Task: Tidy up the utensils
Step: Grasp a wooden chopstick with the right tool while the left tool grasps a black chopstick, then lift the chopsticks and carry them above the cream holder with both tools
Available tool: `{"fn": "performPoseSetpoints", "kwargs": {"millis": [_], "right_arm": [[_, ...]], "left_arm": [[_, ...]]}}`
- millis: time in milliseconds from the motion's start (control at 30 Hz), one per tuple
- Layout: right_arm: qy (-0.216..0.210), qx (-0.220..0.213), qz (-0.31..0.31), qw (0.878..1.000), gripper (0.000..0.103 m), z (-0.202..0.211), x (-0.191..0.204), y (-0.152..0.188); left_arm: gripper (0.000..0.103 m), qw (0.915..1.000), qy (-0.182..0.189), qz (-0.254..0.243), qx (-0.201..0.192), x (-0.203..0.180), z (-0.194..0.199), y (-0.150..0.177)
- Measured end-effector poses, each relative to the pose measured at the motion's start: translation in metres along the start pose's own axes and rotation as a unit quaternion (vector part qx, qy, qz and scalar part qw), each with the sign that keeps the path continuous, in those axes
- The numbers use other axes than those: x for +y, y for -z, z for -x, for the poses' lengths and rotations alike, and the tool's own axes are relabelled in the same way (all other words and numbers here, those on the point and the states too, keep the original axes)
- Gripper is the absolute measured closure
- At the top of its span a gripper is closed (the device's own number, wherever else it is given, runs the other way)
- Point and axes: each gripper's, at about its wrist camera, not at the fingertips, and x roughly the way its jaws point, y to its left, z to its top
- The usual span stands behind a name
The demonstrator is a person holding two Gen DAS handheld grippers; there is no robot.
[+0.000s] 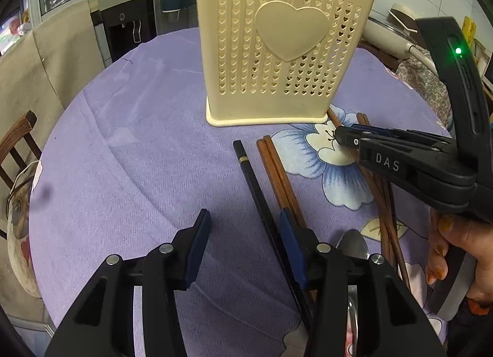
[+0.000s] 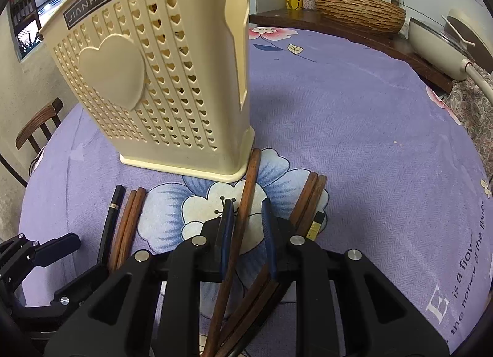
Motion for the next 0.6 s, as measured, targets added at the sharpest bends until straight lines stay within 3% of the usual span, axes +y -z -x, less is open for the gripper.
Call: {"fn": "performPoseSetpoints", "kwargs": {"millis": [200,333,467,600], "right_arm": [[0.018,-0.008,-0.007,1.0,0.084,-0.009,0.004,-0.01],[0.027,-0.015,-0.013,0.999,0.093,-0.014,0.002,-0.014],[0.021,-0.014,-0.019,0.999,0.094,-0.015,-0.004,-0.017],[0.007,-0.014,-0.032,0.999,0.095,-0.015,-0.011,-0.018]], "left_arm": [[0.06,0.9999,-0.01,-0.005,0.009,-0.002,-0.014,-0.018],[0.072,0.9997,-0.021,-0.014,0.007,-0.006,-0.017,-0.021],[0.09,0.9997,-0.021,-0.014,0.006,-0.008,-0.018,-0.024],[0.091,0.9996,-0.022,-0.016,0.005,-0.01,-0.019,-0.024]]}}
